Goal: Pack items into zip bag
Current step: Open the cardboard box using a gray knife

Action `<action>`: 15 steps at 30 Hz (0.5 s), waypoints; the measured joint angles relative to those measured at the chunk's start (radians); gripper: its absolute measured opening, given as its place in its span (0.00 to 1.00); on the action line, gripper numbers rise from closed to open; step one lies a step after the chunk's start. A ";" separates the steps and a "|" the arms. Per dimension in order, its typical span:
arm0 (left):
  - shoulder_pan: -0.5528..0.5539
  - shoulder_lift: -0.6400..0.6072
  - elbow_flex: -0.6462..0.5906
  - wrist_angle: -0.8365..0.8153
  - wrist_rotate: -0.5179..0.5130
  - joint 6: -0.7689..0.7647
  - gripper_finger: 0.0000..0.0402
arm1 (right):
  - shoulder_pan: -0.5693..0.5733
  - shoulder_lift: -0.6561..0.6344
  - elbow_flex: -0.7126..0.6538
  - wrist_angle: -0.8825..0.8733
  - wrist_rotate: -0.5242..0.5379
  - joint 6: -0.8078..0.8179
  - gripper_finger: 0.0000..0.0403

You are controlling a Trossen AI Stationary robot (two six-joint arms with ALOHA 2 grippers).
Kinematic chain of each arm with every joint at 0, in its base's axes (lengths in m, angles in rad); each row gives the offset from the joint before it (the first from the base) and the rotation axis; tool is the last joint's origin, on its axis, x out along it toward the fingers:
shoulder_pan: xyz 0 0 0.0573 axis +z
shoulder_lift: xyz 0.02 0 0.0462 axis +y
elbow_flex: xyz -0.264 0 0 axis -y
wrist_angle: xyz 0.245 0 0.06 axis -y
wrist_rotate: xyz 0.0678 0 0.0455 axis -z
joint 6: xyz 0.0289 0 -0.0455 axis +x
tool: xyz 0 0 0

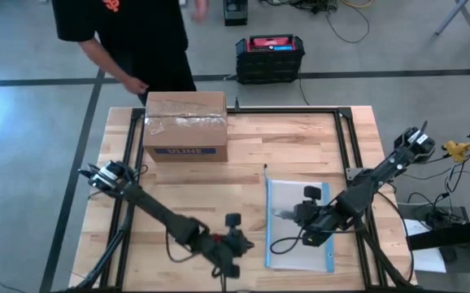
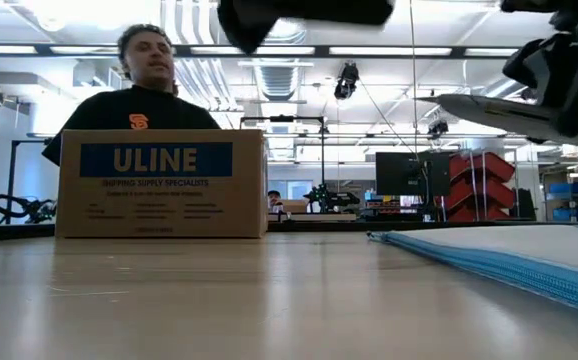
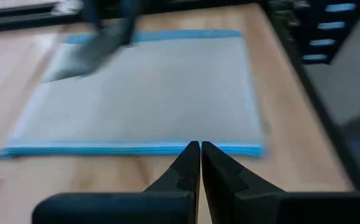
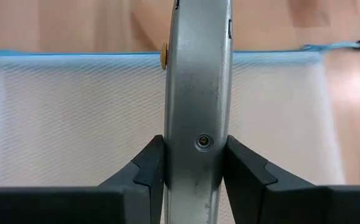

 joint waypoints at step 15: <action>0.099 0.030 -0.322 0.930 -0.021 0.323 0.23 | -0.048 -0.280 -0.139 0.377 -0.396 -0.174 0.26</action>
